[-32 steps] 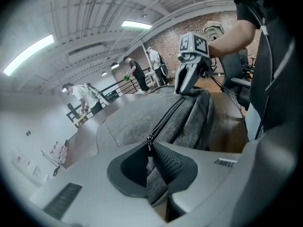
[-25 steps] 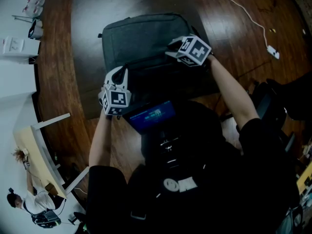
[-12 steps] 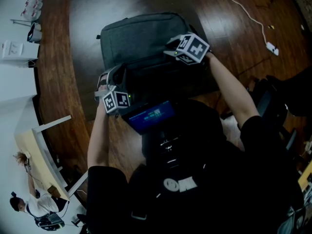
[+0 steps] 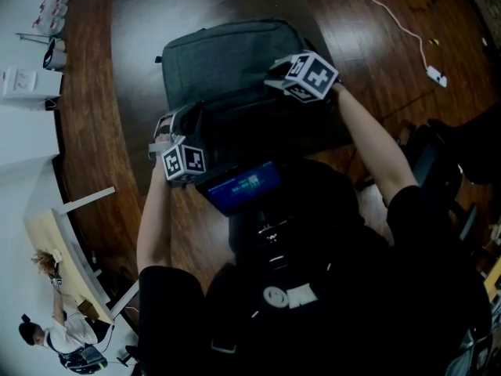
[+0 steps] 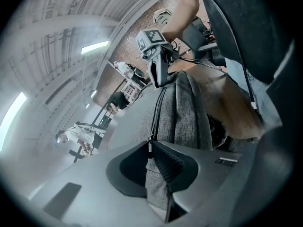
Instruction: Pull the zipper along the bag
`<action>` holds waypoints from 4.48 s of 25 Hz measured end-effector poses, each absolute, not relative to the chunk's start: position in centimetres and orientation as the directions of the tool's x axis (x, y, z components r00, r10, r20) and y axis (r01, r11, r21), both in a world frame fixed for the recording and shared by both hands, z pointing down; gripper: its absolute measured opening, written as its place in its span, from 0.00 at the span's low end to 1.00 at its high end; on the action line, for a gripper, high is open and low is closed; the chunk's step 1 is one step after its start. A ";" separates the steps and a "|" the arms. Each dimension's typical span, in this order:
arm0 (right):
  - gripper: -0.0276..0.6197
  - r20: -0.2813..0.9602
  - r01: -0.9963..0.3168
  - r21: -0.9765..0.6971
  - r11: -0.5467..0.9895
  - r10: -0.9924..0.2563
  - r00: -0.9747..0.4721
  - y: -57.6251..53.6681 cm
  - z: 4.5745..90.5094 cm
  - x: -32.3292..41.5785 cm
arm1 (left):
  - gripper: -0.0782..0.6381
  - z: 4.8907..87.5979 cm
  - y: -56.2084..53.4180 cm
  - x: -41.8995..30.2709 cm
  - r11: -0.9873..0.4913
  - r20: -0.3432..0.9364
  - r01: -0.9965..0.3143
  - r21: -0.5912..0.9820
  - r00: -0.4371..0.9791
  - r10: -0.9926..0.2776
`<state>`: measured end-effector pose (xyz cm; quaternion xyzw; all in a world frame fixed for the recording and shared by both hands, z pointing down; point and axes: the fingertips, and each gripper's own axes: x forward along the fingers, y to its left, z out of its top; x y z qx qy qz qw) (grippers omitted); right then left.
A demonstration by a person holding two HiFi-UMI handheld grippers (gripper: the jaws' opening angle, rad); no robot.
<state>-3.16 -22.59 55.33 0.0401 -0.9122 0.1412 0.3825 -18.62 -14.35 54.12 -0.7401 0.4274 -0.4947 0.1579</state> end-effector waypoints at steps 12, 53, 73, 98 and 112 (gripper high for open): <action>0.23 0.713 -0.186 -0.223 0.957 0.030 -0.701 -22.4 55.8 -3.4 | 0.16 52.8 -13.9 -17.7 -0.614 0.595 -0.522 -0.592 0.231 -0.770; 0.24 0.636 0.304 0.373 0.877 -0.004 -0.772 -13.5 52.9 -15.3 | 0.16 52.0 -15.2 -14.8 -0.634 0.543 -0.727 -0.263 0.431 -0.721; 0.17 0.736 0.306 0.302 0.903 -0.017 -0.677 -14.5 55.8 -13.6 | 0.17 53.3 -16.1 -12.6 -0.572 0.483 -0.820 -0.038 0.486 -0.728; 0.12 0.697 0.278 0.276 0.920 0.007 -0.717 -14.5 55.1 -11.2 | 0.12 54.8 -15.7 -11.0 -0.683 0.529 -0.719 -0.131 0.532 -0.661; 0.18 0.678 0.380 0.303 0.874 0.083 -0.730 -14.0 55.8 -11.4 | 0.12 54.8 -14.9 -10.7 -0.766 0.548 -0.642 0.005 0.643 -0.535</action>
